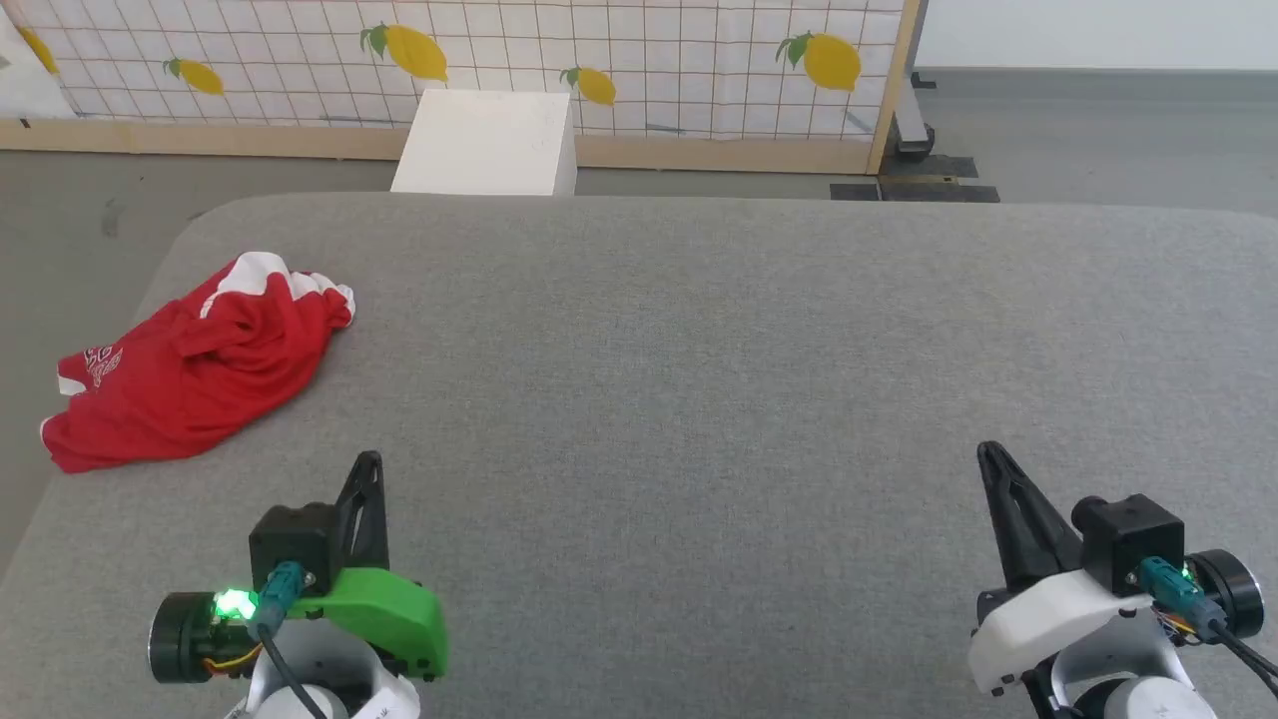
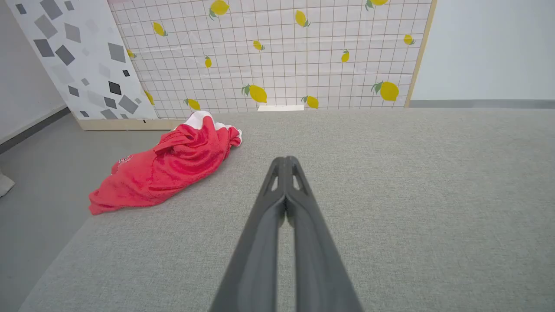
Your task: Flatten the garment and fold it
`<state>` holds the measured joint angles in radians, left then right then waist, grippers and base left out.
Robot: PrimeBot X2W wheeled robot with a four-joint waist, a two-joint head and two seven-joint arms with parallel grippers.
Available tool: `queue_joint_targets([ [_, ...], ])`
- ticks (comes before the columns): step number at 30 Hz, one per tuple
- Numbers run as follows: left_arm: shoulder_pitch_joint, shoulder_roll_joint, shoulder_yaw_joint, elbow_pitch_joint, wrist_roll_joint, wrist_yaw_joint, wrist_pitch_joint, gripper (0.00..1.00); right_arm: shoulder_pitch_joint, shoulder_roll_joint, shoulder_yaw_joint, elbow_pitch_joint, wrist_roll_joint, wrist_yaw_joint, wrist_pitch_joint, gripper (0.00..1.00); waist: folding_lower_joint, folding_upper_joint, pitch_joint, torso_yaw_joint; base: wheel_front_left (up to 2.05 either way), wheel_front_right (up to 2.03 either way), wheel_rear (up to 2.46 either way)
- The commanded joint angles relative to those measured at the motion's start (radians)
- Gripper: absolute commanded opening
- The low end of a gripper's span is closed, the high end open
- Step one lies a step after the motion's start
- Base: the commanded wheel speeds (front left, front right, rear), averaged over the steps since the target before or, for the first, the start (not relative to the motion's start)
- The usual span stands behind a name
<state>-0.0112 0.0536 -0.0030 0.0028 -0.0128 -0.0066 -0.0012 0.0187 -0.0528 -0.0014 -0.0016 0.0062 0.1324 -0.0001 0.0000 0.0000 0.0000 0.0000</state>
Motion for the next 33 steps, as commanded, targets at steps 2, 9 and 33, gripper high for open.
queue_joint_targets([
  [2,0.011,-0.003,0.003,-0.003,0.013,0.007,0.001,0.0,-0.019,0.003,0.001,0.002,-0.006,-0.002,0.0,0.0,0.0,0.0,0.0,0.0,0.0,0.0,0.0],
  [9,0.011,-0.003,0.003,-0.003,0.013,0.007,0.001,0.0,-0.019,0.003,0.001,0.002,-0.006,-0.002,0.0,0.0,0.0,0.0,0.0,0.0,0.0,0.0,0.0],
  [33,-0.001,0.0,-0.006,0.003,-0.007,0.0,-0.003,1.0,0.0,0.0,-0.001,0.0,-0.001,0.0,-0.004,1.0,0.0,0.0,0.0,0.0,0.0,0.0,0.0],
])
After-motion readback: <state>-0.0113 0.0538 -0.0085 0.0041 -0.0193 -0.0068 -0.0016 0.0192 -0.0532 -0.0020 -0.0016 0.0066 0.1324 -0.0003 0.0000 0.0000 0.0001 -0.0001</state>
